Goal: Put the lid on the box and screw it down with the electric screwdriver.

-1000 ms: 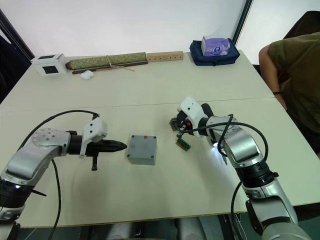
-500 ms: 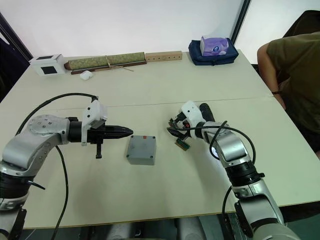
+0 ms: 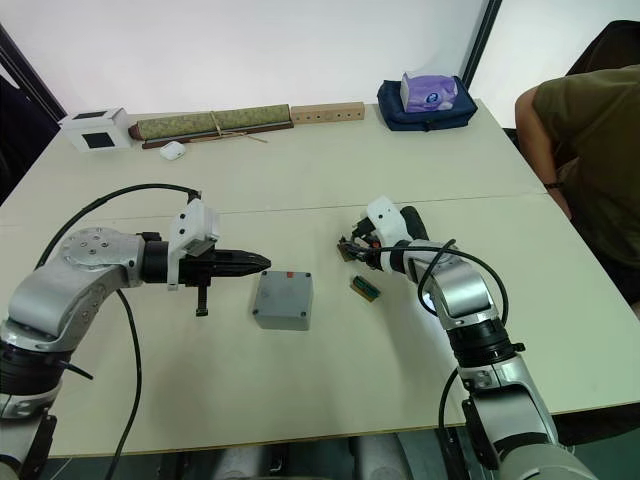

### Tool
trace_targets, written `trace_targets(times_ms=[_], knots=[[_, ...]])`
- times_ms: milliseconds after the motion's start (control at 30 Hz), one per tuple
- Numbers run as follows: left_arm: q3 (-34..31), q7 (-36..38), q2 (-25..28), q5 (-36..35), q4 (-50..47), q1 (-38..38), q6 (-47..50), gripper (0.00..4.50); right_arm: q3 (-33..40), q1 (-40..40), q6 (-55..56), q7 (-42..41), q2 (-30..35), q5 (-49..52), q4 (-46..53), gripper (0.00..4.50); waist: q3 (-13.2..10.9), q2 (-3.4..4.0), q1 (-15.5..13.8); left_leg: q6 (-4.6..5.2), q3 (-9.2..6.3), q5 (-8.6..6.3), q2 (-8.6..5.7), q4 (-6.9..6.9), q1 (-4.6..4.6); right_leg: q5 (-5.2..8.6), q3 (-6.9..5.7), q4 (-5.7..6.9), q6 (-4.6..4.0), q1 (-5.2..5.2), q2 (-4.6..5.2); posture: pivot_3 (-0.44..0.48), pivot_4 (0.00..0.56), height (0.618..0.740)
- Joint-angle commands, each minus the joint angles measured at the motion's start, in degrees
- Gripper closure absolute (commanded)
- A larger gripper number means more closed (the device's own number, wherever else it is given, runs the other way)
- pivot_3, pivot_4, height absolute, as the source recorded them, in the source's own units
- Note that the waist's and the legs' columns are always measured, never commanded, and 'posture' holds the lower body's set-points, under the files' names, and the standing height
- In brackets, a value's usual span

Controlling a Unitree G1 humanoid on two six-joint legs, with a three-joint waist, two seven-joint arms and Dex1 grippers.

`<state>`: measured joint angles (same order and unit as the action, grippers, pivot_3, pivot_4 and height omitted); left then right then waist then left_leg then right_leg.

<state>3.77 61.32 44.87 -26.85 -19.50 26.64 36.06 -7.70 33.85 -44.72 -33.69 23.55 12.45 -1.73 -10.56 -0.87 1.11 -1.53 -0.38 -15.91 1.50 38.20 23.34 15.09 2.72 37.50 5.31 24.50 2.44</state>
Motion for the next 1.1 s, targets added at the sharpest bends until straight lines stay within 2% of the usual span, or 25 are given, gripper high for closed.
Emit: trace_targets(times_ms=[33,267,500,667,800,1100], knots=[[-0.10,-0.13,0.04,-0.60,-1.70,0.17,-0.14,4.50,1.02,1.42,-0.92,-0.34,0.15,0.70,1.75,4.45,0.00,0.00,0.00,0.00,0.00,0.00,0.00,0.00,0.00,0.00,0.00,0.00,0.00,0.00,0.00,0.000,0.150,0.740],[0.41,-0.17,-0.44,-0.12,-0.47,1.18,-0.39,4.50,0.28,0.98,-2.03,-0.61,0.23,0.36,2.26,4.45,0.00,0.00,-0.01,0.00,0.00,0.00,0.00,0.00,0.00,0.00,0.00,0.00,0.00,0.00,0.00,0.000,0.150,0.740],[0.70,-0.29,-0.49,0.11,0.04,1.28,-0.49,4.50,2.65,2.66,-3.97,-0.75,0.83,2.02,5.56,4.45,0.00,0.00,-0.02,0.00,0.00,0.00,0.00,0.00,0.00,0.00,0.00,0.00,0.00,0.00,0.00,0.000,0.150,0.740],[0.50,-0.19,0.09,-0.13,-0.26,0.56,-0.35,4.50,4.60,4.48,-8.20,-2.00,1.84,5.60,12.34,4.45,0.00,0.01,0.01,0.00,0.00,0.00,0.00,0.00,0.00,0.00,0.00,0.00,0.00,0.00,0.00,0.000,0.150,0.740],[0.33,-0.15,0.52,-0.11,-0.36,-0.02,-0.30,4.50,2.75,4.39,-13.57,-5.68,4.04,10.12,20.37,4.45,0.00,0.01,-0.05,0.00,-0.03,0.00,0.01,-0.01,0.00,0.00,-0.01,0.00,0.00,0.00,-0.01,0.000,0.150,0.740],[-0.03,-0.48,0.76,-0.29,-0.75,-0.54,-0.25,4.50,-2.43,2.12,-19.51,-6.78,4.70,14.97,28.52,4.45,0.00,0.00,-0.03,0.00,-0.03,0.00,0.00,0.00,0.00,0.00,-0.01,0.01,0.00,0.00,-0.01,0.000,0.150,0.740]])
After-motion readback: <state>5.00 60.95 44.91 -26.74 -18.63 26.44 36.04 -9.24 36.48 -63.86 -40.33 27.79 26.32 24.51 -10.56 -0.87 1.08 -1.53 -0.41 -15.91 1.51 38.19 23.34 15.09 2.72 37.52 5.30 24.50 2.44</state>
